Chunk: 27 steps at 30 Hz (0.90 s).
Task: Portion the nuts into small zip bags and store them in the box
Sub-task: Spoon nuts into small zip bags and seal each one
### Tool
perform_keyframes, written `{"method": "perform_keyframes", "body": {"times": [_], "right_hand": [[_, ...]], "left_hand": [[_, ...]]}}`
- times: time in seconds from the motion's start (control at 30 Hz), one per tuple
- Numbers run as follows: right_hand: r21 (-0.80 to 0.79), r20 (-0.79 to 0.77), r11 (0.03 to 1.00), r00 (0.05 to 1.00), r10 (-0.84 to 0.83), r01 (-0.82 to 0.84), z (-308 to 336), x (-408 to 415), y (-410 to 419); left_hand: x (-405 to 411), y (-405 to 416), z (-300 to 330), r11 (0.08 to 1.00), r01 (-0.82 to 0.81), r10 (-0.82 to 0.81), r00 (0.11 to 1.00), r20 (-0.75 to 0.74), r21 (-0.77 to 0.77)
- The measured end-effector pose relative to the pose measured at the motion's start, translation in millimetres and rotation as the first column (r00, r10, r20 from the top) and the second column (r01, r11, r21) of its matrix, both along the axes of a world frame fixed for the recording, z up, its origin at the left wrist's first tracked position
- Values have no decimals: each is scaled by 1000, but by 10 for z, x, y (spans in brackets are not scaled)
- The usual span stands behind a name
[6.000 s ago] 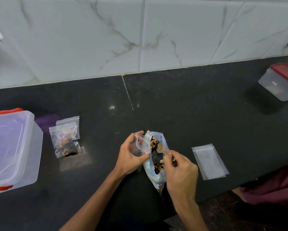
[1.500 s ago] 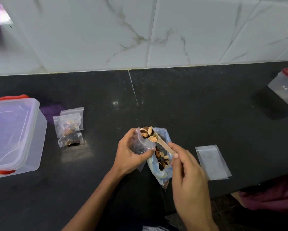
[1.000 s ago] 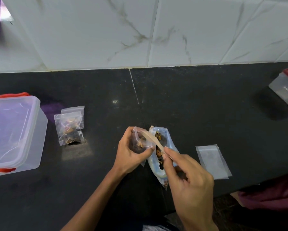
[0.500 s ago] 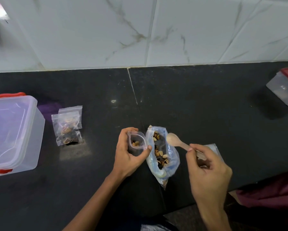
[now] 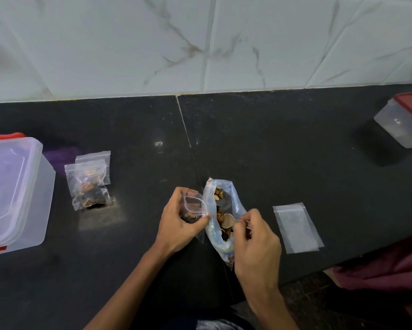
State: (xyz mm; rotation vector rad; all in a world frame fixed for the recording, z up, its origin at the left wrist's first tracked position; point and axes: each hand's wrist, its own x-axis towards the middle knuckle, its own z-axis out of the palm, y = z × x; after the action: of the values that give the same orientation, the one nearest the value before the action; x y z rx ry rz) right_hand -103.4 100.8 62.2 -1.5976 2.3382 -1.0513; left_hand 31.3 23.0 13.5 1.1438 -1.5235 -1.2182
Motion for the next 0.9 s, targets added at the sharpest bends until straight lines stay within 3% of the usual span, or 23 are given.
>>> {"method": "perform_keyframes", "body": {"times": [0.17,0.3,0.57,0.77,0.9], "right_hand": [[3,314,986,936,-158,166,-74,-54,-58],[61,565,949,772,-290,311,-144,-66,-66],[119,604,969,759,-243,215,-183,-11,-140],[251,825,952,476,-306,177,-113,-113,-152],[265,846,936,409,-341,233,-81,-135,-100]], "left_hand": [[15,-23,12,998,53,-53,998,14,27],[11,-32,28,996,78,-79,997,2,43],[-6,-58,17,987,140,-142,990,18,74],[-3,-59,23,985,152,-150,988,-29,86],[3,-52,18,986,141,-137,989,-53,86]]}}
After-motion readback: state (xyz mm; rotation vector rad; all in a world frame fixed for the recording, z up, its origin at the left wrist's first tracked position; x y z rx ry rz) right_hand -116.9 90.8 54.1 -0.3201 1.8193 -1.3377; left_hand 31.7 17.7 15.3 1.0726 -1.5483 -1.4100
